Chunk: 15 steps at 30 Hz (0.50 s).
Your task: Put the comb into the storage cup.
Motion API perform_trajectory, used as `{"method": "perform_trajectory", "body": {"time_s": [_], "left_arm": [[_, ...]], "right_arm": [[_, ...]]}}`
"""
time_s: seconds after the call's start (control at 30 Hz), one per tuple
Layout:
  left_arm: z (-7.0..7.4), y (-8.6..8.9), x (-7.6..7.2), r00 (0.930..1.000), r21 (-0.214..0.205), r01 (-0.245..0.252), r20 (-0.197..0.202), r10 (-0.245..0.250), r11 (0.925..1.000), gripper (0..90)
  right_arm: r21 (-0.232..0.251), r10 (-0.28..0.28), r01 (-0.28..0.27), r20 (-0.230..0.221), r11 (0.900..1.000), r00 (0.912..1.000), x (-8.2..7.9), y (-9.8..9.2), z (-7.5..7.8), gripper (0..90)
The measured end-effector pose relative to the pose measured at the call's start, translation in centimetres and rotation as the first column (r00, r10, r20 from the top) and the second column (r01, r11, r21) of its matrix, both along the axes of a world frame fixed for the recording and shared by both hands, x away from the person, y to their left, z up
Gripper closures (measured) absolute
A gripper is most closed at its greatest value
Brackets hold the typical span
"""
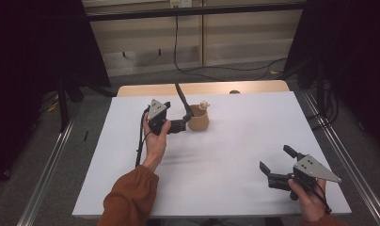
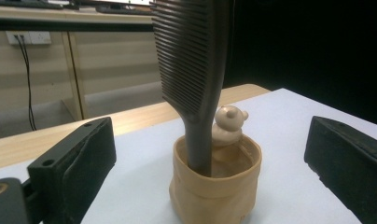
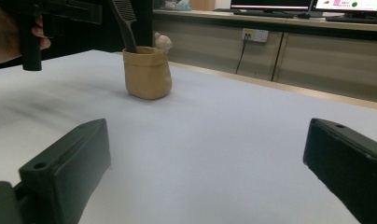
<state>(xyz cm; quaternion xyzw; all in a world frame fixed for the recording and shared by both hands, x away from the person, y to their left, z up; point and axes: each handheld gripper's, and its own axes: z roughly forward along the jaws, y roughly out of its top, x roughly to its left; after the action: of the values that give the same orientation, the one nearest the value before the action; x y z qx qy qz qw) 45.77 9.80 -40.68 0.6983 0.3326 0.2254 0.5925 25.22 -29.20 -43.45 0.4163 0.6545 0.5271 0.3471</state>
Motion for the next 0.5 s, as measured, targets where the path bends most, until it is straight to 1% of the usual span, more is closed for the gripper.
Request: {"method": "perform_trajectory", "body": {"time_s": [0.07,0.1,0.17,0.2,0.27,0.3,0.33,0.4,0.43,0.47,0.5], "left_arm": [[0.0,0.1,-0.3,1.0000,-0.005,0.005,-0.004,-0.005,1.0000,2.2],[0.1,0.2,-0.5,1.0000,0.001,0.005,-0.002,-0.005,1.0000,2.2],[0.2,0.5,-0.8,1.0000,-0.011,0.002,-0.001,-0.002,0.9999,2.2],[0.2,0.7,-0.9,1.0000,-0.017,0.005,-0.007,-0.005,0.9998,2.1],[0.3,1.0,-1.2,0.9999,-0.010,0.007,-0.011,-0.007,0.9999,1.8],[0.3,1.1,-1.2,0.9998,-0.022,0.011,-0.017,-0.011,0.9997,0.9],[0.4,1.2,-1.3,0.9998,-0.030,0.005,-0.017,-0.006,0.9995,1.0],[0.5,1.3,-1.6,1.0000,-0.037,-0.005,-0.006,0.005,0.9993,1.2],[0.5,1.3,-1.8,0.9999,-0.030,-0.012,0.004,0.012,0.9995,1.5],[0.6,1.4,-2.0,0.9999,-0.025,-0.011,0.005,0.011,0.9996,1.6],[0.6,1.5,-2.2,1.0000,-0.030,-0.005,0.007,0.005,0.9995,1.6]], "right_arm": [[0.004,0.000,0.000,-0.001,1.0000,1.0000,0.0,0.0,-0.1,0.0],[0.005,-0.003,0.003,-0.004,1.0000,1.0000,0.0,-0.1,-0.1,0.0],[0.006,-0.003,0.003,-0.005,1.0000,1.0000,0.0,-0.1,-0.1,0.0],[0.006,-0.007,0.007,-0.004,1.0000,1.0000,0.0,-0.1,-0.1,0.1],[0.006,-0.009,0.009,-0.002,0.9999,1.0000,-0.1,-0.2,-0.1,0.1],[0.005,-0.009,0.009,-0.001,0.9999,1.0000,-0.1,-0.2,-0.1,0.1],[0.002,-0.011,0.011,-0.001,0.9999,0.9999,-0.1,-0.2,-0.1,0.0],[0.000,-0.011,0.011,-0.002,0.9999,0.9999,-0.1,-0.2,-0.1,0.1],[0.000,-0.012,0.012,-0.001,0.9999,0.9999,-0.1,-0.2,-0.1,0.0],[0.001,-0.011,0.011,0.000,0.9999,0.9999,-0.1,-0.2,-0.1,0.1],[0.001,-0.011,0.011,0.000,0.9999,0.9999,-0.1,-0.2,-0.1,0.0]]}}
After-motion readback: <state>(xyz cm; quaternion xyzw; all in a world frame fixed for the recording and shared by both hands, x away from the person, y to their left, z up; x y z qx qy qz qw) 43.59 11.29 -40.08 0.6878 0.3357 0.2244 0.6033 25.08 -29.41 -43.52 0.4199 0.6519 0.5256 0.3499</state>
